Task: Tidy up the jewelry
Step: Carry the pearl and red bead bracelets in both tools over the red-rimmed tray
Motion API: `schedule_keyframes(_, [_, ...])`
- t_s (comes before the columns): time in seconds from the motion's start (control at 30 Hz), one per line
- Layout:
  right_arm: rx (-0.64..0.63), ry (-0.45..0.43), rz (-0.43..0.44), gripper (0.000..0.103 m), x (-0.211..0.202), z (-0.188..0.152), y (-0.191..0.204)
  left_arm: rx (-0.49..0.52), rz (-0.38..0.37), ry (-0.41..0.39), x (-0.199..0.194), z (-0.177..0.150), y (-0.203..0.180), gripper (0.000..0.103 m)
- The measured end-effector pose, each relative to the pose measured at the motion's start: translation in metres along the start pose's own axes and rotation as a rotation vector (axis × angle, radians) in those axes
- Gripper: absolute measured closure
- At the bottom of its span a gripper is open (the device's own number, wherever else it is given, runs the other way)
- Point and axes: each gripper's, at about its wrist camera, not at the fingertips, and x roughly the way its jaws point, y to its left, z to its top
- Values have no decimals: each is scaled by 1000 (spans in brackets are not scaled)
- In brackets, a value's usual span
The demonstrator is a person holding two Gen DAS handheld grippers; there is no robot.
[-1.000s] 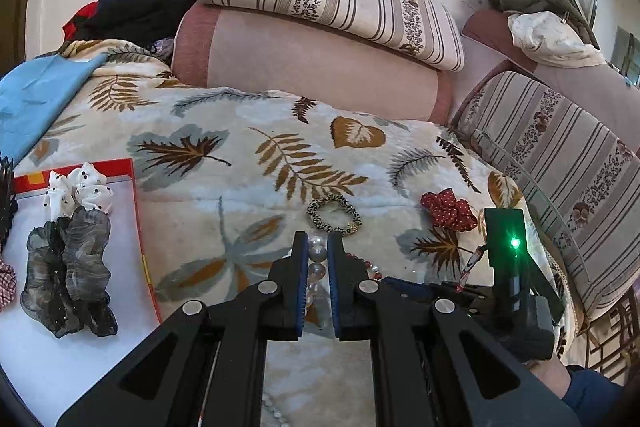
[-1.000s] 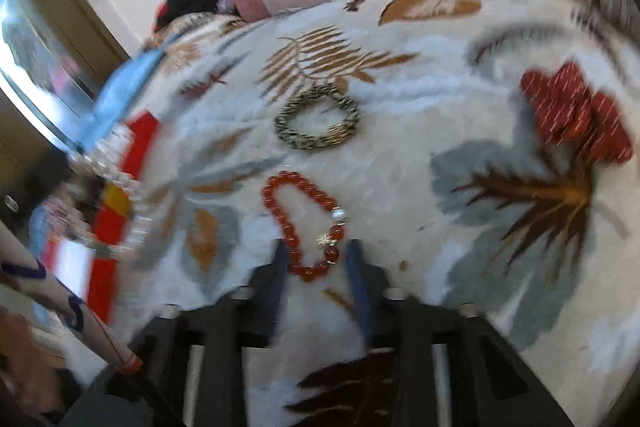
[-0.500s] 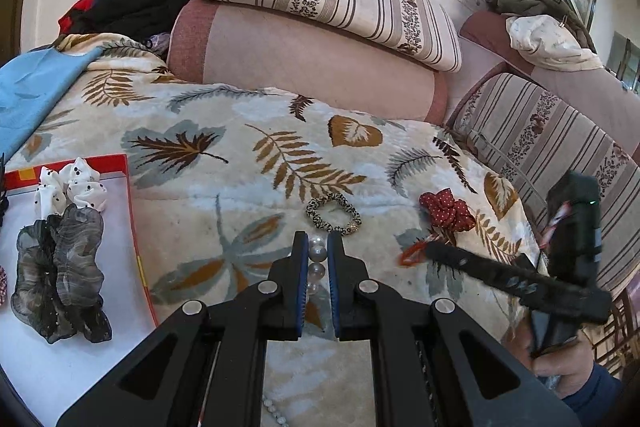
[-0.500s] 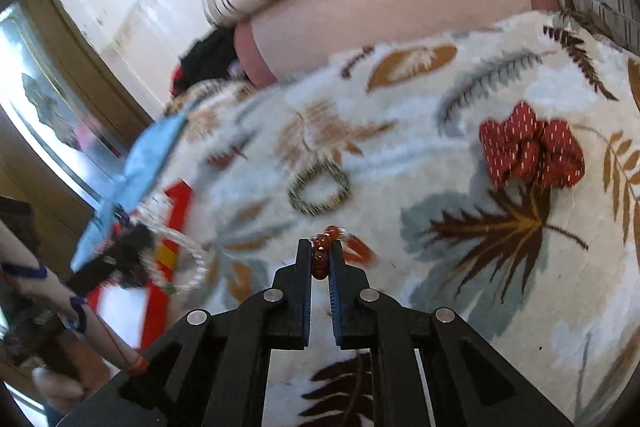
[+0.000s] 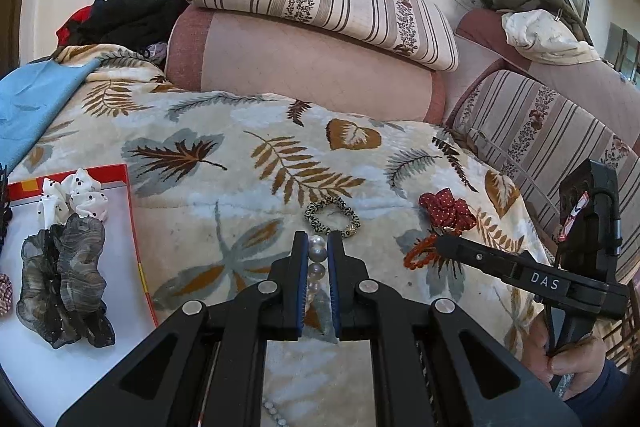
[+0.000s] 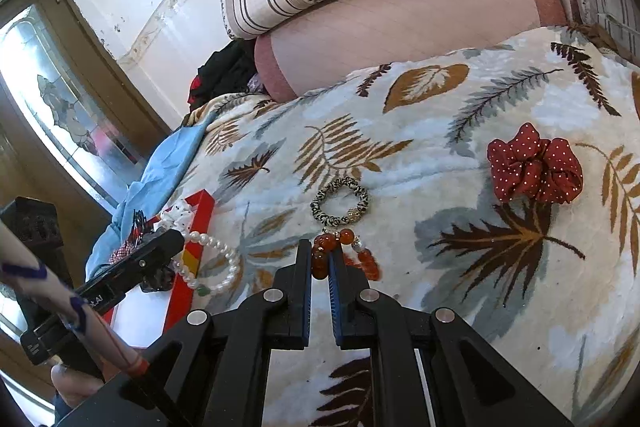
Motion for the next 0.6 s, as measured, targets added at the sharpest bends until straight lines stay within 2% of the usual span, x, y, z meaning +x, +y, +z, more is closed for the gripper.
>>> schedule_keyframes(0.6, [-24,-28,29,95,-15,-3,13,31,28,-25,-15,-3,-7,94])
